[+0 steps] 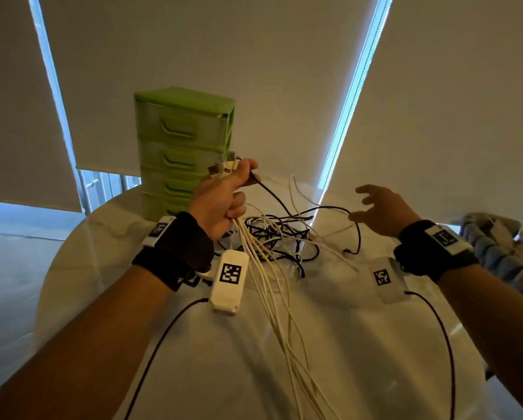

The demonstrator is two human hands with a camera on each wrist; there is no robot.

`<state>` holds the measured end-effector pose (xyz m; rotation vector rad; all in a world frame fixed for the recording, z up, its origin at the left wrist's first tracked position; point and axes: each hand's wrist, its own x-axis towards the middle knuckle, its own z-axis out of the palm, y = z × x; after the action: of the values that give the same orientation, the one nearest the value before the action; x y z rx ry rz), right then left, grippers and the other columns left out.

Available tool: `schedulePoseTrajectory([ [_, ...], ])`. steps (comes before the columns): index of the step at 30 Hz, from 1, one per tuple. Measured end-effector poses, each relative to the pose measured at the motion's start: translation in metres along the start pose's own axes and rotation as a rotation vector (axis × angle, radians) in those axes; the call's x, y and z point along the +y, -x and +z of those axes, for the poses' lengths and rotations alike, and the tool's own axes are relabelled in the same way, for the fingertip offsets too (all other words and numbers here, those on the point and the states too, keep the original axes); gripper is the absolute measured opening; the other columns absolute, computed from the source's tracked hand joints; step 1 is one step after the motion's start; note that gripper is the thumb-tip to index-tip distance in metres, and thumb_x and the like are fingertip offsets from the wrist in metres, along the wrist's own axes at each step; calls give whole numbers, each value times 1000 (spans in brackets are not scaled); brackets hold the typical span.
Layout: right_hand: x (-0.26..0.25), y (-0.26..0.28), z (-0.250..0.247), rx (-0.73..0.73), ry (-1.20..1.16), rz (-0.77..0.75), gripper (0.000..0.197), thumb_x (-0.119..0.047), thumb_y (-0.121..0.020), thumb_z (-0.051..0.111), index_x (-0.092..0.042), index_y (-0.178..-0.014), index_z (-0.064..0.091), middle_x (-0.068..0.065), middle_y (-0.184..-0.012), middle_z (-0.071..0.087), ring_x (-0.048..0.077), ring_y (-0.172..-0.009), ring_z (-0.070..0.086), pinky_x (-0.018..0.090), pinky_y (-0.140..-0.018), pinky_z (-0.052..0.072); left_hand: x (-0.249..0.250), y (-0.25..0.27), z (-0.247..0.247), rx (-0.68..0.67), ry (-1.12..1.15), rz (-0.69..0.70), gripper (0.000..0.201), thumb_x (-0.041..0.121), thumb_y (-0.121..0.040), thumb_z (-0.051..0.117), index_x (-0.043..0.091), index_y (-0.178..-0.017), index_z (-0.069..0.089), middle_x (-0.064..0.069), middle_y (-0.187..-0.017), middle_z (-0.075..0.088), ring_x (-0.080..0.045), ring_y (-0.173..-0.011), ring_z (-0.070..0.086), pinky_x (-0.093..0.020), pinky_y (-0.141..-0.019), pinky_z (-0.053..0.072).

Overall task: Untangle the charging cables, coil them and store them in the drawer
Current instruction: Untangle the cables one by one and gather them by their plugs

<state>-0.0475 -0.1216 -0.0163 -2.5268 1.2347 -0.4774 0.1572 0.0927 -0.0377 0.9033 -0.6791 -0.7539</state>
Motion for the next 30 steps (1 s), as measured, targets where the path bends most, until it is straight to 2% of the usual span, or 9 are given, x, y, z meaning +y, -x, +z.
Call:
schedulePoseTrajectory([
  [2,-28,15,-2,-67,-93,-220,54,-31,-84,72,-29,-133,52,-2,-124,57,17,-99,62,31,-90,47,1,-1,7,-50,13,-3,21,30,-100,44,20,-93,61,4,-78,67,-1,-37,22,-14,-35,22],
  [5,-69,34,2,-345,-92,-451,34,-37,-88,66,-34,-121,61,-13,-116,61,4,-91,64,24,-87,48,1,-3,18,-66,45,1,20,31,-101,44,20,-95,60,2,-79,66,-1,-37,22,-14,-34,23],
  [8,-84,41,6,-349,-89,-511,20,-30,-98,53,-24,-107,69,-13,-97,66,1,-89,60,22,-85,46,2,0,23,-86,-8,47,18,30,-98,46,20,-96,60,0,-77,66,-2,-37,22,-14,-35,23],
  [12,-87,53,17,-422,-116,-561,24,-19,-100,48,-21,-112,69,-15,-98,66,-3,-90,60,15,-84,46,3,3,24,-93,-73,75,12,21,-95,55,14,-98,64,-1,-67,54,-3,-39,22,-15,-35,21],
  [16,-94,60,26,-401,-67,-630,23,-22,-99,49,-22,-112,69,-9,-104,69,9,-94,63,30,-93,50,-2,3,26,-72,-17,-24,17,28,-87,62,11,-90,64,7,-48,39,-3,-38,27,-16,-35,21],
  [21,-98,65,29,-410,60,-632,22,-27,-99,48,-17,-98,69,4,-86,68,22,-80,62,45,-82,53,-5,9,29,-150,64,-58,18,20,-74,65,8,-88,62,10,-42,35,-3,-37,27,-17,-39,23],
  [25,-94,66,23,-357,47,-573,18,-32,-94,57,-22,-98,71,-6,-88,68,12,-82,62,30,-78,53,-3,12,27,-185,9,-60,13,3,-85,58,10,-92,65,10,-45,39,-4,-43,34,-18,-47,31],
  [28,-78,62,14,-425,191,-539,10,-26,-90,62,-28,-97,69,-15,-90,62,3,-83,57,14,-69,42,1,10,23,-191,149,-82,12,10,-80,60,15,-86,68,7,-44,32,-6,-43,38,-24,-55,48],
  [30,-61,54,8,-457,243,-459,13,-23,-90,61,-33,-91,68,-20,-86,59,-4,-77,55,8,-64,36,6,9,18,-224,204,-73,11,16,-82,57,18,-89,65,8,-43,28,-4,-37,30,-20,-45,42],
])
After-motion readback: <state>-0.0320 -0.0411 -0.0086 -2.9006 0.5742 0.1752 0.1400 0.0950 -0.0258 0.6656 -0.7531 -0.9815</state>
